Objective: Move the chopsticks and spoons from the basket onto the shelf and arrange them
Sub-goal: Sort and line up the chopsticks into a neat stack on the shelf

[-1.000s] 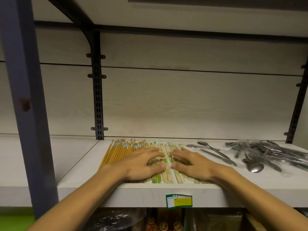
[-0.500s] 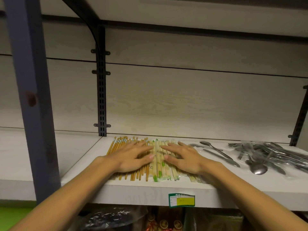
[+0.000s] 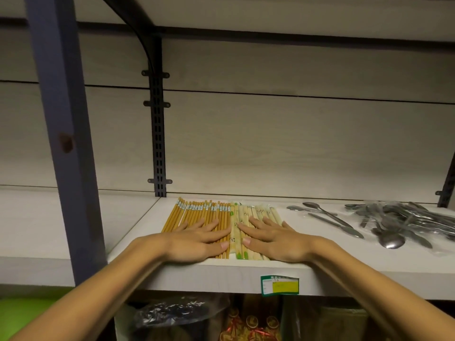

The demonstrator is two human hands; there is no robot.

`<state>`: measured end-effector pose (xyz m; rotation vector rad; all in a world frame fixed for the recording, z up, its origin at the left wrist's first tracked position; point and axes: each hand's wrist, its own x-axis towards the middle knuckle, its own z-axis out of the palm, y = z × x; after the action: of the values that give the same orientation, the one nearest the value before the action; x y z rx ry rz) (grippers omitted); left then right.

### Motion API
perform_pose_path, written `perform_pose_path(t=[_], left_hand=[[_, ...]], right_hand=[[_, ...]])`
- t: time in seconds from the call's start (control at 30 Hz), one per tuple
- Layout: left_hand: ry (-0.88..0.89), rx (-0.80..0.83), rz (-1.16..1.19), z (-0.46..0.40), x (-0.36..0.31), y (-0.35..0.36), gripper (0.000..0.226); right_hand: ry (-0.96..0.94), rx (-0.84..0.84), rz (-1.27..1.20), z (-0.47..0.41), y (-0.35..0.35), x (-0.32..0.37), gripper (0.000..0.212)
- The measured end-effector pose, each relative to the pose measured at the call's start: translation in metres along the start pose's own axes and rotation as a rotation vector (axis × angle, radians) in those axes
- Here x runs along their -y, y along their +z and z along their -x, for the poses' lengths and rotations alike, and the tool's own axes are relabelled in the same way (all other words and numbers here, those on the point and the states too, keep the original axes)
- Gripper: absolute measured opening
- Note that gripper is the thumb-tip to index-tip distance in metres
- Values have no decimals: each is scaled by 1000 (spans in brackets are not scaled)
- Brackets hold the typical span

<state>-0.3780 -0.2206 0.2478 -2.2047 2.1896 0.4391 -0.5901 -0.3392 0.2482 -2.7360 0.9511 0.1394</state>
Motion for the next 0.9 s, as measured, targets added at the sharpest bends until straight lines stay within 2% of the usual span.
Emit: perform_pose_path(t=[0.17, 0.27, 0.33, 0.4, 0.5, 0.6, 0.83, 0.9], left_hand=[[42, -50, 48, 13, -4, -2, 67], [61, -252, 171, 15, 0, -10, 64], [-8, -368, 64, 12, 12, -15, 60], [-127, -329, -41, 9, 24, -15, 61], [-222, -164, -4, 4, 33, -6, 63], [-212, -135, 53, 4, 32, -2, 63], [-181, -9, 52, 25, 27, -4, 64], [-193, -19, 57, 27, 25, -7, 65]], right_hand=[[-27, -10, -155, 6, -10, 1, 62], [-107, -228, -221, 1, -16, -4, 61], [-138, -379, -271, -5, -18, -6, 51], [-119, -390, -198, -14, -16, -8, 53], [-65, -205, -17, -25, -8, -5, 65], [-37, -87, 57, -31, -2, -2, 64], [-28, -62, 56, -27, 0, -1, 59], [-35, -70, 39, -26, 0, -2, 59]])
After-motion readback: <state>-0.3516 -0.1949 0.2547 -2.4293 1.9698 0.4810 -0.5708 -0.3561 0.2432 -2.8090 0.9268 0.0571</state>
